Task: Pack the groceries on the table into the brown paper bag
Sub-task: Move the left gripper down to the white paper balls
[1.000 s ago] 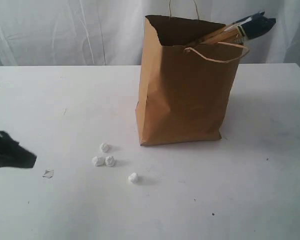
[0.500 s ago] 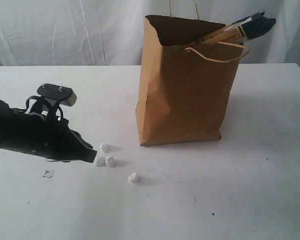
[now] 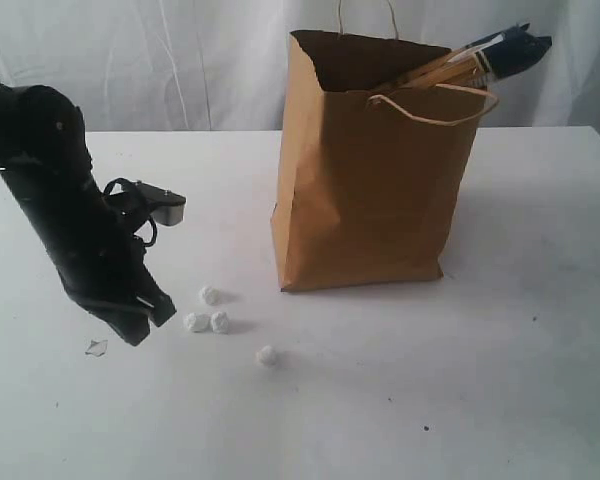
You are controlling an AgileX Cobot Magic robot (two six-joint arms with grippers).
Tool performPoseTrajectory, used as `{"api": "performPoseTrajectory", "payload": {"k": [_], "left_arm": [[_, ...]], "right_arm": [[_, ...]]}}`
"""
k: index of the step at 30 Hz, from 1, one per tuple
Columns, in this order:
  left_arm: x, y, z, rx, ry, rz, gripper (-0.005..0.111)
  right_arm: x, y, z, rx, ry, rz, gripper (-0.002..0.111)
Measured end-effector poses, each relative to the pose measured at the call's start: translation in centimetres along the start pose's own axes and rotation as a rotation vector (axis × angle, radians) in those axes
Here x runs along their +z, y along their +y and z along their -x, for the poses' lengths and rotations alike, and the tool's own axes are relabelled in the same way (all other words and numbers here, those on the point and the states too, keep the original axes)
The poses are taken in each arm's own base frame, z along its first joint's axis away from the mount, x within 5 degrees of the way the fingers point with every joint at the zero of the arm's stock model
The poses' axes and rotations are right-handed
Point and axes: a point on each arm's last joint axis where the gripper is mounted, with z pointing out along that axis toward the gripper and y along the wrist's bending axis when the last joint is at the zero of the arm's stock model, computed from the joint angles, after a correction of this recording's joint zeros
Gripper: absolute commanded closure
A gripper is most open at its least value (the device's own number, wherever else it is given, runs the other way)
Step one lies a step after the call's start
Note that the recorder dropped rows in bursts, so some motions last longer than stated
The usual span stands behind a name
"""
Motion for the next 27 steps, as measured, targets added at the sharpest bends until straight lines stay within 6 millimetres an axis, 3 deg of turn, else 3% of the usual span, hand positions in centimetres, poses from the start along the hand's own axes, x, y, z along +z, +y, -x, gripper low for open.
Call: {"api": "performPoseTrajectory", "payload": {"k": [6, 9, 14, 19, 27], "left_arm": [[0.7, -0.6, 1.3, 0.031, -0.12, -0.092, 0.056], [1.1, -0.7, 2.1, 0.051, -0.19, -0.126, 0.045], [1.1, -0.6, 2.6, 0.158, -0.249, -0.095, 0.045], [1.1, -0.3, 2.9, 0.393, -0.286, -0.032, 0.045], [1.5, 0.7, 3.7, 0.482, -0.328, 0.09, 0.045]], "right_arm": [[0.4, -0.6, -1.2, 0.024, 0.017, -0.021, 0.108], [0.4, -0.6, -1.3, 0.031, 0.017, -0.023, 0.108], [0.4, -0.6, -1.2, 0.037, 0.012, -0.023, 0.108], [0.4, -0.6, -1.2, 0.039, 0.012, -0.023, 0.108], [0.4, -0.6, -1.2, 0.04, 0.012, -0.022, 0.108]]}}
